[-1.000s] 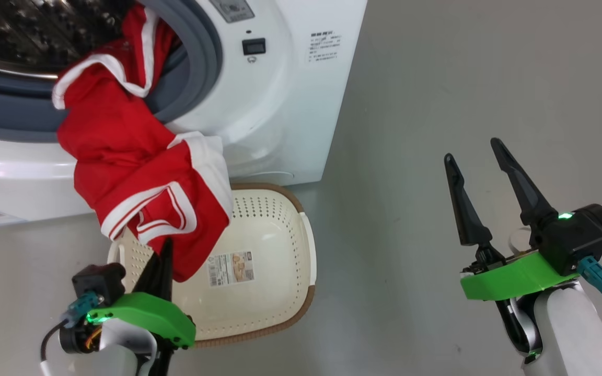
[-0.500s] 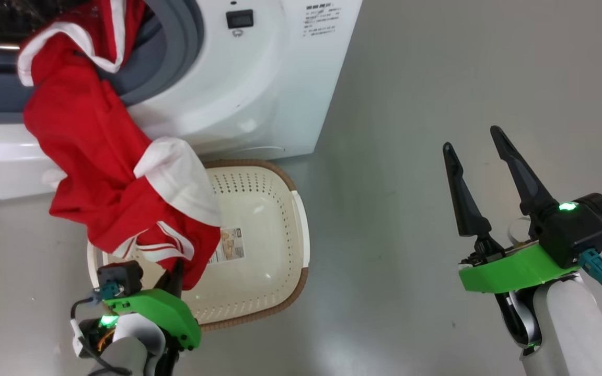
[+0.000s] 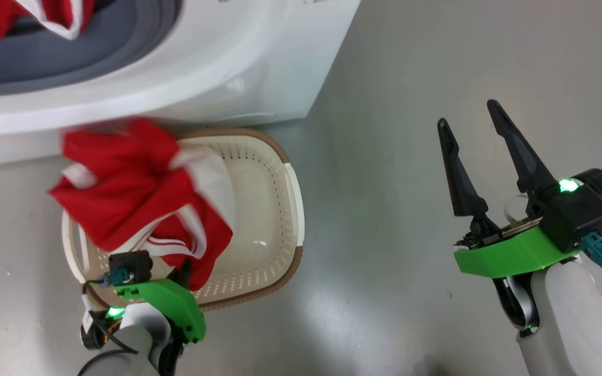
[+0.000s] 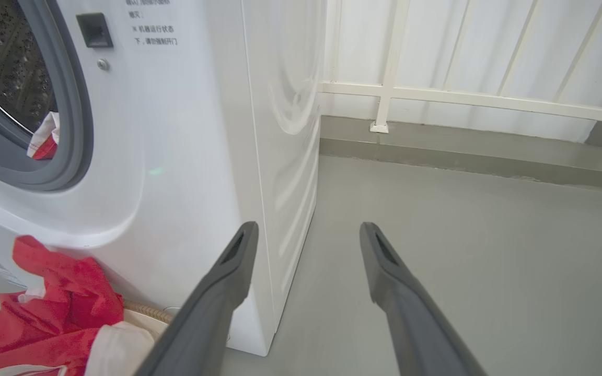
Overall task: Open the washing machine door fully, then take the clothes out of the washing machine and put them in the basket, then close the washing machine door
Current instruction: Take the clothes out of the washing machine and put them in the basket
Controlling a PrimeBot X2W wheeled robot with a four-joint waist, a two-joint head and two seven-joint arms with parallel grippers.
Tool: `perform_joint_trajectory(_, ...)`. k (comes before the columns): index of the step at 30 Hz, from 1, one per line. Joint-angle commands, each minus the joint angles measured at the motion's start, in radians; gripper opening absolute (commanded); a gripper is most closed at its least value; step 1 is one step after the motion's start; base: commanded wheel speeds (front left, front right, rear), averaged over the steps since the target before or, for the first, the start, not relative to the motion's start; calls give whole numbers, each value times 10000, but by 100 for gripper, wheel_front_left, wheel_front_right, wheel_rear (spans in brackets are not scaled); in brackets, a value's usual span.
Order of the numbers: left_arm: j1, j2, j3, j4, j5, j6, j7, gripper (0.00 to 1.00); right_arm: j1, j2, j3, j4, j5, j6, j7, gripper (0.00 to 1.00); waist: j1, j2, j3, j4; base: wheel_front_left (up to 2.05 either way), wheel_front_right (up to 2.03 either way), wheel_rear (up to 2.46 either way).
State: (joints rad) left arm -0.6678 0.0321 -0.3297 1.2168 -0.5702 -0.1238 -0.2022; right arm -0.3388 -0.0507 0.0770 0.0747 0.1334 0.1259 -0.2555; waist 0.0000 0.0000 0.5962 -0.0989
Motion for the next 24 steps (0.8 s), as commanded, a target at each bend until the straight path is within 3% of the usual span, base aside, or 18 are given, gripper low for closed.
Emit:
perform_joint_trajectory(1, 13, 183, 108, 20, -120, -44, -24, 0, -50, 5, 231, -277, 89, 48, -63, 100, 0, 0, 316, -77, 0, 0, 0)
perform_joint_trajectory(17, -856, 224, -222, 515, -480, 163, -489, 0, -303, 5, 269, -348, 148, 48, -63, 100, 0, 0, 872, -81, 0, 0, 0)
perform_joint_trajectory(18, -891, 243, -232, 531, -466, 179, -504, 42, -309, 5, 278, -339, 159, 48, -63, 100, 0, 0, 869, -83, 0, 0, 0)
perform_joint_trajectory(19, -926, 262, -234, 543, -458, 191, -517, 95, -311, 5, 282, -329, 168, 48, -63, 100, 0, 0, 866, -82, 0, 0, 0)
perform_joint_trajectory(20, -957, 285, -231, 554, -452, 220, -530, 100, -313, 5, 280, -316, 178, 48, -63, 100, 0, 0, 857, -80, 0, 0, 0)
perform_joint_trajectory(24, -1021, 359, -191, 569, -455, 241, -570, 100, -330, 5, 230, -230, 191, 48, -63, 100, 0, 0, 756, -42, 0, 0, 0)
